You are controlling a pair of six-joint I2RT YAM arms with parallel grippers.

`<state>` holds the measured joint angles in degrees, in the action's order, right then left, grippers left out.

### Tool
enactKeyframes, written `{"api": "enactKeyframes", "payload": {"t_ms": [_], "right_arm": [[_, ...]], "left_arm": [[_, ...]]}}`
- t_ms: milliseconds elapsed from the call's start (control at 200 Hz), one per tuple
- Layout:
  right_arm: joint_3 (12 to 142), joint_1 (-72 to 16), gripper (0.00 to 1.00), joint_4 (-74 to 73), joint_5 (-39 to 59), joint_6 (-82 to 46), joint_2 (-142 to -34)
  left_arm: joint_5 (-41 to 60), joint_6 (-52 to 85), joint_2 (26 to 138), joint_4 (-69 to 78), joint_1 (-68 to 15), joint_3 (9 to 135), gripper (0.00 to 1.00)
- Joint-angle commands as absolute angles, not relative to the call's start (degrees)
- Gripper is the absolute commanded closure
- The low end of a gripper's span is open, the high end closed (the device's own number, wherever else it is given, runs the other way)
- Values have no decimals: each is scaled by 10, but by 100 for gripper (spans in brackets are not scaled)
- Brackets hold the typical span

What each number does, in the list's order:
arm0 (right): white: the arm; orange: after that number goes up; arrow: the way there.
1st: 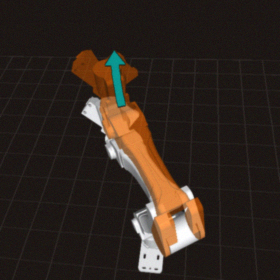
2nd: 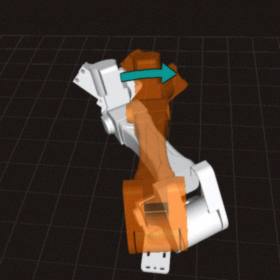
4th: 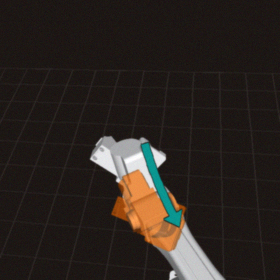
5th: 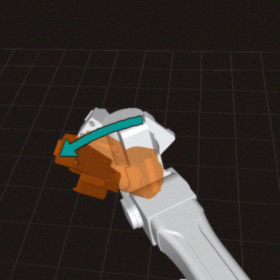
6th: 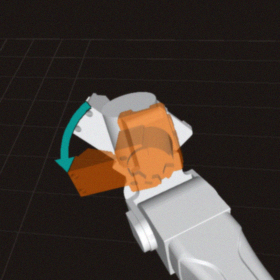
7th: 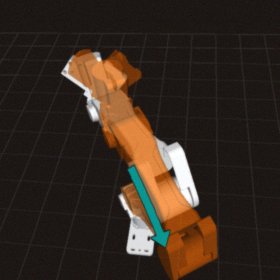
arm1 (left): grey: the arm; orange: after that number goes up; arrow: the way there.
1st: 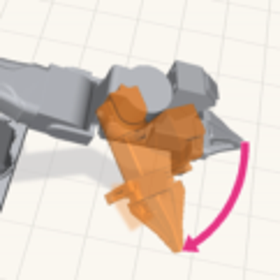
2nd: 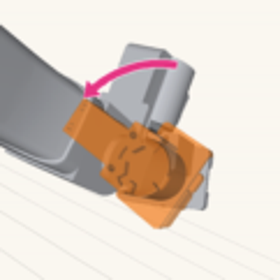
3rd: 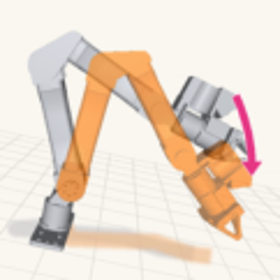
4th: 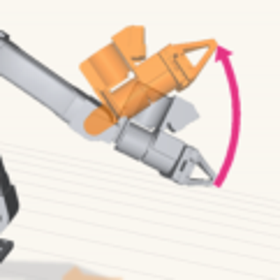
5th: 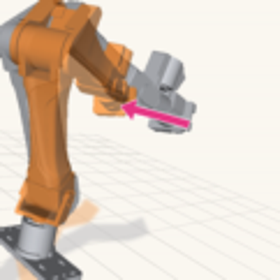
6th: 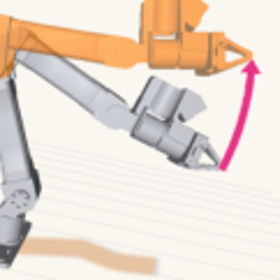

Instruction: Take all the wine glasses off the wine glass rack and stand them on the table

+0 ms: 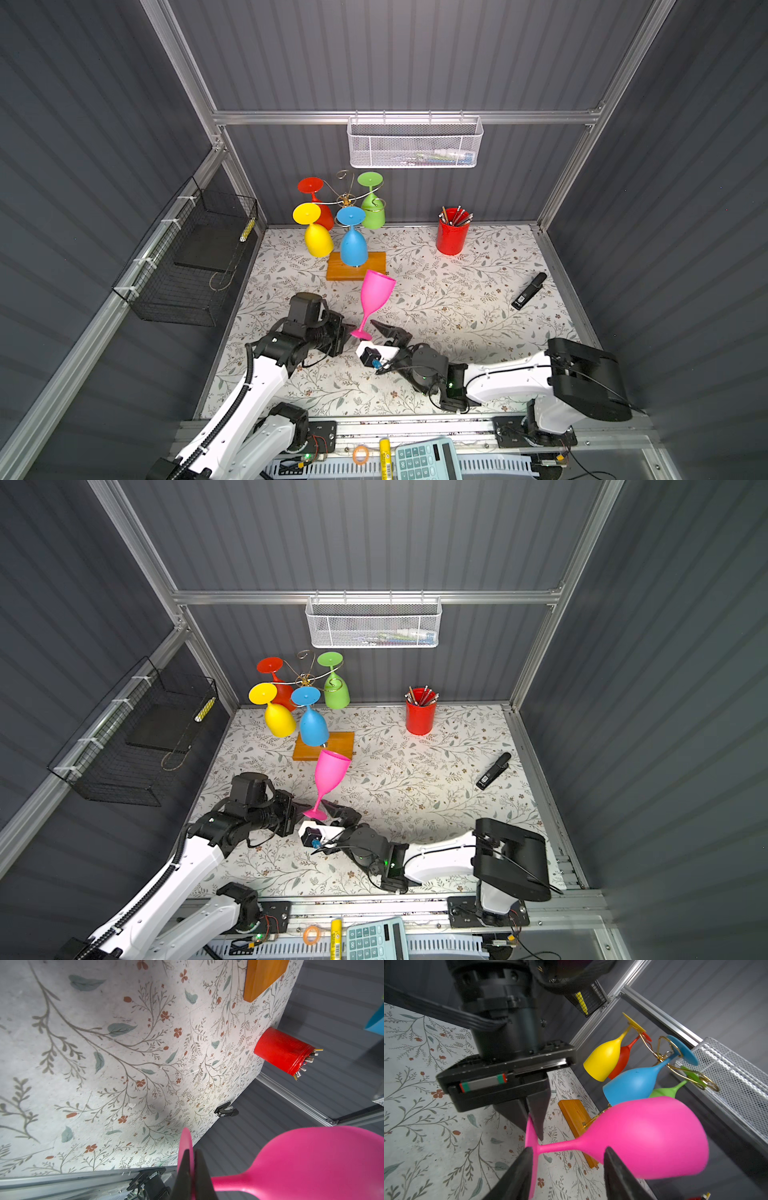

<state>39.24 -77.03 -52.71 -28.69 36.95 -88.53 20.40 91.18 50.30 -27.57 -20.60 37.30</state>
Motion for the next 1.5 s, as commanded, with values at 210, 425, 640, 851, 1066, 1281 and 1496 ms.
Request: {"api": "enactKeyframes", "payload": {"t_ms": [210, 425, 640, 851, 1066, 1281, 1496], "right_arm": [[446, -713, 34, -88, -193, 72, -700], [537, -628, 36, 94, -98, -55, -645], [650, -559, 40, 219, -5, -144, -656], [750, -533, 42, 308, 21, -201, -702], [847, -529, 45, 361, 48, -223, -767], [908, -529, 47, 397, 47, -218, -824], [950, -529, 49, 413, 57, -207, -867]], "left_arm": [[220, 864, 524, -49, -205, 288, 100], [251, 837, 592, 110, -205, 244, 100], [255, 770, 624, 168, -205, 246, 100], [256, 712, 620, 192, -205, 251, 100], [264, 683, 627, 236, -205, 239, 100], [273, 680, 645, 293, -205, 229, 100], [278, 684, 663, 320, -204, 225, 100]]}}
